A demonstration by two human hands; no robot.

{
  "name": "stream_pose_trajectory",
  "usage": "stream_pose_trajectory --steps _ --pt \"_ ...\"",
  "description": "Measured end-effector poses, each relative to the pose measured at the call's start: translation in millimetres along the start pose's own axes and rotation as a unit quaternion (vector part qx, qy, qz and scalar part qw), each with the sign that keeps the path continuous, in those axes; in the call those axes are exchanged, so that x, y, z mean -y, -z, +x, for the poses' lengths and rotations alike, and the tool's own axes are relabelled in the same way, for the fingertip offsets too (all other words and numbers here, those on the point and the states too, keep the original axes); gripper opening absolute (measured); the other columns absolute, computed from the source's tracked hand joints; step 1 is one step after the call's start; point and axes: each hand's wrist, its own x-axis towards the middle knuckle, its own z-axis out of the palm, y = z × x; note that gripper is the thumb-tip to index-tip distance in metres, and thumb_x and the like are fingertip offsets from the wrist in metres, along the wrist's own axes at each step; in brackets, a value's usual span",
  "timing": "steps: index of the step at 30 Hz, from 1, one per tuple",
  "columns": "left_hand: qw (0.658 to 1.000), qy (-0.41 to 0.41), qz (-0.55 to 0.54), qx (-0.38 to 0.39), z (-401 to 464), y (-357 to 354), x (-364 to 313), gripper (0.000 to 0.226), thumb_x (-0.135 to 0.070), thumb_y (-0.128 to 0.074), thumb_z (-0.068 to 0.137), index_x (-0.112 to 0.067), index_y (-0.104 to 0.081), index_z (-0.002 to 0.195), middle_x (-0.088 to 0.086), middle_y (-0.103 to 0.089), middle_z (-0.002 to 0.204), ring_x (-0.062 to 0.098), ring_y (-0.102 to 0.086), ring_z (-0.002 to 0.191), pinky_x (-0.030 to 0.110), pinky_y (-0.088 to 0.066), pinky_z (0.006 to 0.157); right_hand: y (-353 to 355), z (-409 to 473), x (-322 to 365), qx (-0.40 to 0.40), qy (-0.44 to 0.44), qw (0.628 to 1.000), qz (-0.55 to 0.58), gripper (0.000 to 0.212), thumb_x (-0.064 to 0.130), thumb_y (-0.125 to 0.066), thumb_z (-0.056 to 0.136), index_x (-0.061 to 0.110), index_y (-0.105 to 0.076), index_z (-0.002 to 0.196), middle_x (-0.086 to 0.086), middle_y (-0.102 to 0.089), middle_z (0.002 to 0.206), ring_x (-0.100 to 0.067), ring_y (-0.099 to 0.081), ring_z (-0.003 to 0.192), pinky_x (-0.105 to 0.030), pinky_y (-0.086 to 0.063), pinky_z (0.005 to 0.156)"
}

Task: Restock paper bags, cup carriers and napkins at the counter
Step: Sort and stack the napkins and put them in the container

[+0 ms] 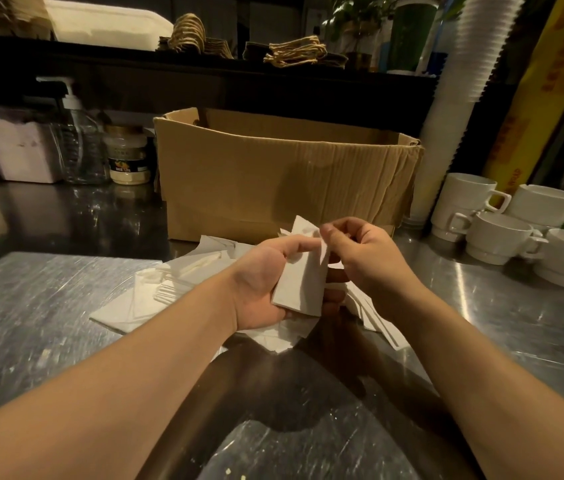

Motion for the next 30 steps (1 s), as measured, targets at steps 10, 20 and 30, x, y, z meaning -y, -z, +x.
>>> stream_pose_trajectory --steps 10,20,30 --pt "0.983 -0.047 -0.170 -0.045 -2.4 2.5 -7.0 0.060 -0.043 -0.059 0.088 -0.008 -0.060 0.137 0.018 -0.068 0.112 0.030 -0.064 0.089 0.038 -0.055 0.077 43.5 20.3 -6.3 0.052 -0.111 0.888 -0.443 0.025 0.032 -0.072 0.091 0.019 -0.066 0.111 -0.004 -0.066 0.102 -0.020 -0.064 0.090 -0.032 -0.058 0.075" --pt "0.983 -0.049 -0.168 -0.049 -1.7 -0.6 -7.3 0.067 -0.041 -0.063 0.077 -0.012 -0.060 0.137 0.014 -0.069 0.109 0.028 -0.064 0.089 0.035 -0.057 0.072 57.2 6.8 4.0 0.197 -0.191 0.815 -0.510 0.073 0.047 -0.087 0.073 0.026 -0.054 0.135 0.006 -0.056 0.104 -0.018 -0.057 0.095 -0.034 -0.056 0.085" --pt "0.985 -0.053 -0.155 -0.052 -1.5 1.2 -8.9 0.054 -0.042 -0.062 0.081 -0.013 -0.064 0.127 0.014 -0.070 0.106 0.028 -0.063 0.090 0.037 -0.055 0.079 43.5 13.1 -3.5 0.132 -0.124 0.791 -0.584 0.051 0.021 -0.076 0.086 0.018 -0.057 0.133 -0.006 -0.063 0.112 -0.022 -0.062 0.095 -0.030 -0.053 0.075"
